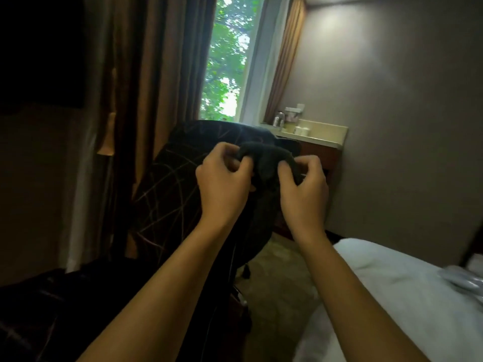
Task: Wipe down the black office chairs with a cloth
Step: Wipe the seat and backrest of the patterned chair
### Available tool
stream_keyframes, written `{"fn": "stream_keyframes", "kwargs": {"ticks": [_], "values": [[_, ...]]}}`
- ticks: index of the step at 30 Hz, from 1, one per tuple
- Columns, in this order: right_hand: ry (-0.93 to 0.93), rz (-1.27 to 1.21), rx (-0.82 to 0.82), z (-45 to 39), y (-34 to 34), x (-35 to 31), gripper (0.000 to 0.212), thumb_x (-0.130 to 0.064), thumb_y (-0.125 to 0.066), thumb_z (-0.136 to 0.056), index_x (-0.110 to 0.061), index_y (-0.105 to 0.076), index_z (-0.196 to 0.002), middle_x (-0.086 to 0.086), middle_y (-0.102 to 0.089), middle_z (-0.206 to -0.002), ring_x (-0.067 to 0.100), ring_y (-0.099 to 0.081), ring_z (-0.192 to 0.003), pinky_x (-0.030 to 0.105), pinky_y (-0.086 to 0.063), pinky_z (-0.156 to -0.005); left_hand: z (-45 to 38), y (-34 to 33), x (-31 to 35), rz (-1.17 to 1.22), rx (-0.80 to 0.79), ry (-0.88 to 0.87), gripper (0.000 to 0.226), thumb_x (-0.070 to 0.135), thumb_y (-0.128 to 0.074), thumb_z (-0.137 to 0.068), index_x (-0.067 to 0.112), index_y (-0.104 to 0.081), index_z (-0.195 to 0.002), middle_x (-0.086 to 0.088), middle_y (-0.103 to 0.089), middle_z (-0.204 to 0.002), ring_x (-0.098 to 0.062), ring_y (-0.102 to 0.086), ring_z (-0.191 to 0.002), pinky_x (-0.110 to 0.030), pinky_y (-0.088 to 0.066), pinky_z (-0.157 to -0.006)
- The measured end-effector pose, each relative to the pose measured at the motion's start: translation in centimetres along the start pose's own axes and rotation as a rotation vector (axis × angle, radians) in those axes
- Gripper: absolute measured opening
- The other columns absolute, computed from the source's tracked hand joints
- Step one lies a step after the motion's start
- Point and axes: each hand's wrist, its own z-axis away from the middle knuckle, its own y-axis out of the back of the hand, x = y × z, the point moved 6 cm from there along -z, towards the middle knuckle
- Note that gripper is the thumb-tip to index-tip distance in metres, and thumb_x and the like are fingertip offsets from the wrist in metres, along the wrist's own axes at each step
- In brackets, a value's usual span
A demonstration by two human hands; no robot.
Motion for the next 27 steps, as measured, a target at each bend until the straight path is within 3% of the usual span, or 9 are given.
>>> {"fn": "stream_keyframes", "kwargs": {"ticks": [3,6,11,14,19,27], "values": [[-0.036,0.065,0.008,-2.1,-0.8,-1.1,0.016,-0.027,-0.064,-0.091,-0.02,-0.051,-0.097,0.001,-0.059,-0.097,0.007,-0.059,-0.084,0.011,-0.047,-0.061,-2.6,-0.9,0.0,0.042,-0.038,0.097,0.005,0.016,-0.067,-0.088,0.012,-0.063,-0.089,0.0,-0.063,-0.066,-0.006,-0.065,-0.051,-0.021,-0.054,-0.048],[-0.079,0.168,-0.014,-3.1,-1.6,-0.8,0.025,-0.034,-0.069,-0.086,-0.022,-0.05,-0.096,0.002,-0.058,-0.102,0.014,-0.059,-0.092,0.027,-0.055,-0.074,-3.4,-1.8,-1.4,0.107,-0.133,0.236,0.009,0.016,-0.068,-0.089,0.01,-0.063,-0.092,-0.003,-0.065,-0.074,-0.008,-0.067,-0.056,-0.014,-0.05,-0.046],[-0.152,0.234,0.013,-2.5,-2.2,0.3,0.027,-0.036,-0.069,-0.086,-0.018,-0.051,-0.096,0.003,-0.059,-0.099,0.015,-0.059,-0.088,0.037,-0.057,-0.076,-3.0,-2.5,-3.3,0.114,-0.234,0.294,0.007,0.015,-0.069,-0.088,0.013,-0.062,-0.088,-0.004,-0.067,-0.076,-0.012,-0.07,-0.063,-0.016,-0.053,-0.05],[-0.141,0.242,0.062,-0.8,-2.6,0.8,0.028,-0.037,-0.069,-0.085,-0.02,-0.05,-0.097,0.001,-0.059,-0.099,0.013,-0.06,-0.087,0.035,-0.057,-0.074,-2.2,-2.2,-3.8,0.064,-0.222,0.236,0.007,0.015,-0.069,-0.086,0.016,-0.062,-0.084,0.001,-0.066,-0.069,-0.008,-0.068,-0.059,-0.025,-0.059,-0.056],[-0.131,0.208,0.082,2.5,-3.5,2.6,0.027,-0.032,-0.07,-0.086,-0.019,-0.05,-0.099,0.001,-0.06,-0.098,0.01,-0.06,-0.084,0.032,-0.056,-0.07,0.2,-1.0,-4.4,0.013,-0.194,0.116,0.014,0.01,-0.068,-0.087,0.017,-0.055,-0.087,0.006,-0.059,-0.064,0.005,-0.06,-0.061,-0.008,-0.044,-0.051],[-0.194,0.21,0.043,5.8,-5.1,5.2,0.025,-0.022,-0.07,-0.085,-0.023,-0.048,-0.096,-0.001,-0.06,-0.096,0.007,-0.059,-0.084,0.021,-0.051,-0.068,3.8,0.2,-7.5,-0.2,-0.2,0.085,0.013,0.011,-0.067,-0.088,0.018,-0.056,-0.09,0.009,-0.055,-0.062,-0.003,-0.056,-0.053,-0.015,-0.045,-0.047]]}}
